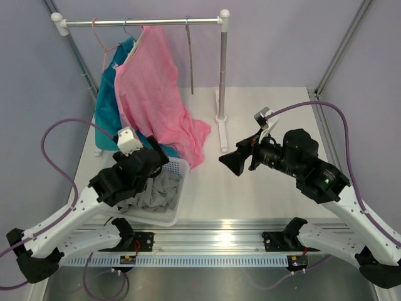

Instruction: Remove the t-shirt from the hanger

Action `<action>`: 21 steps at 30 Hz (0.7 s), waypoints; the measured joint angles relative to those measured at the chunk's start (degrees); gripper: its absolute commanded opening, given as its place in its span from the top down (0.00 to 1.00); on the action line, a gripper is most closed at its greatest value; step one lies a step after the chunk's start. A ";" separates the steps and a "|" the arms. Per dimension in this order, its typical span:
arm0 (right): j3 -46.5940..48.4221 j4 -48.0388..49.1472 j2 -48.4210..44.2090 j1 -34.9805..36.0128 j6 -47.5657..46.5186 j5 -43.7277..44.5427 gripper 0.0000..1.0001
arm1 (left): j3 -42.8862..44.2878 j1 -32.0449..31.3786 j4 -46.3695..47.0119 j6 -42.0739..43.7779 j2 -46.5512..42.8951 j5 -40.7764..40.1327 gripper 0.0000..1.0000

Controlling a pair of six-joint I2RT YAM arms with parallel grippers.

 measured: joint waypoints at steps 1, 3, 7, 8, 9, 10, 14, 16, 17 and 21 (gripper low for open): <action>-0.07 0.00 -0.15 0.00 0.00 -0.02 0.01 | 2.51 0.04 -2.40 -2.23 2.36 0.00 0.01; -0.07 0.02 -0.26 0.00 0.04 -0.04 0.00 | 5.38 0.02 -7.67 -7.58 5.46 0.09 0.01; -0.07 0.00 -0.26 0.00 0.02 0.48 0.01 | 5.95 0.02 -17.70 -16.37 5.73 1.66 0.01; -0.07 0.00 -0.26 0.00 0.02 0.63 0.01 | 5.95 0.04 -19.28 -17.84 5.05 2.14 0.01; -0.07 0.00 -0.26 0.00 0.04 0.85 0.01 | 5.90 0.04 -20.35 -18.97 4.17 2.80 0.01; -0.07 0.00 -0.22 0.00 0.09 0.90 0.01 | 5.79 0.04 -21.22 -19.93 3.02 3.72 0.01; -0.07 0.00 0.04 0.00 0.44 0.87 0.01 | 5.75 0.04 -22.75 -20.31 0.79 5.79 0.01; -0.07 0.02 0.20 0.00 0.72 0.87 0.01 | 5.81 0.04 -23.41 -19.87 0.74 5.90 0.01; -0.07 0.04 0.26 0.00 0.85 0.85 0.01 | 5.81 0.04 -23.32 -19.15 0.76 5.84 0.01; -0.28 0.70 0.72 0.00 1.73 0.74 0.01 | 1.66 0.04 -16.17 -15.02 -3.02 3.02 0.48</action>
